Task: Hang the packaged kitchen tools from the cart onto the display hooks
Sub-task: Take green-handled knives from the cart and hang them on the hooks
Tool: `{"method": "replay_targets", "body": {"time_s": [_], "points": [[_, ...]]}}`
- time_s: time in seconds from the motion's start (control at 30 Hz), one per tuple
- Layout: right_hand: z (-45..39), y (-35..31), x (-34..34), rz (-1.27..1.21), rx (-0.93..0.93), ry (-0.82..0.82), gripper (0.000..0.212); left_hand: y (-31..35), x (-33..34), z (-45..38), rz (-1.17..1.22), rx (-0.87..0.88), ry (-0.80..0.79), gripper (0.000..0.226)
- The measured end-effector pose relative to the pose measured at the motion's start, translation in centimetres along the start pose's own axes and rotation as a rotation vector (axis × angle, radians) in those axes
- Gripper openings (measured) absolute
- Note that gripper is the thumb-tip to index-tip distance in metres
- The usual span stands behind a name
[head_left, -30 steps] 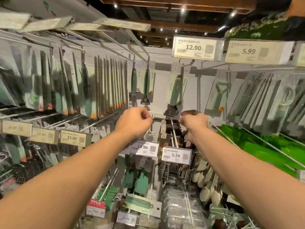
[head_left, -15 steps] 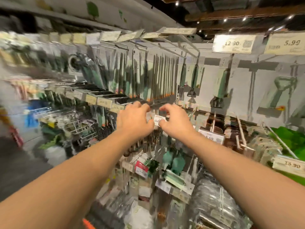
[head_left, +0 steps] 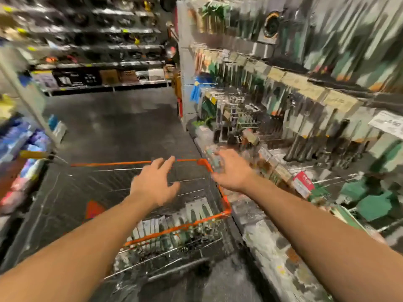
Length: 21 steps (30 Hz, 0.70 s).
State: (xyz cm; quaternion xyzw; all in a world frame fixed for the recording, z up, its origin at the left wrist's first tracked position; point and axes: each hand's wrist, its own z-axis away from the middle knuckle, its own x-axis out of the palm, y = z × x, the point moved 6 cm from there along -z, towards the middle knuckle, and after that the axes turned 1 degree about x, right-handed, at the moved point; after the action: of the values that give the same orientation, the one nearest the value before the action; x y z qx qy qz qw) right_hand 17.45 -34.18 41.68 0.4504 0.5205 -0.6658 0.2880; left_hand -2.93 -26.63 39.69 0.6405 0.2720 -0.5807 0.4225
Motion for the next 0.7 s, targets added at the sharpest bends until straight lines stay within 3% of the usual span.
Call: {"method": "replay_targets", "body": {"time_s": [0.27, 0.53, 0.7], "points": [[-4.5, -6.2, 13.9, 0.015, -0.069, -0.295, 0.073, -15.3, 6.2, 3.2, 0.075, -0.291, -0.122, 0.085], [-6.6, -3.6, 26.7, 0.013, 0.163, -0.517, 0.065, -20.5, 17.1, 1.7, 0.215, -0.378, -0.365, 0.078], [-9.0, 0.6, 30.3, 0.0, 0.305, -0.487, 0.051, -20.8, 23.9, -1.4, 0.315, -0.347, -0.52, 0.088]]}}
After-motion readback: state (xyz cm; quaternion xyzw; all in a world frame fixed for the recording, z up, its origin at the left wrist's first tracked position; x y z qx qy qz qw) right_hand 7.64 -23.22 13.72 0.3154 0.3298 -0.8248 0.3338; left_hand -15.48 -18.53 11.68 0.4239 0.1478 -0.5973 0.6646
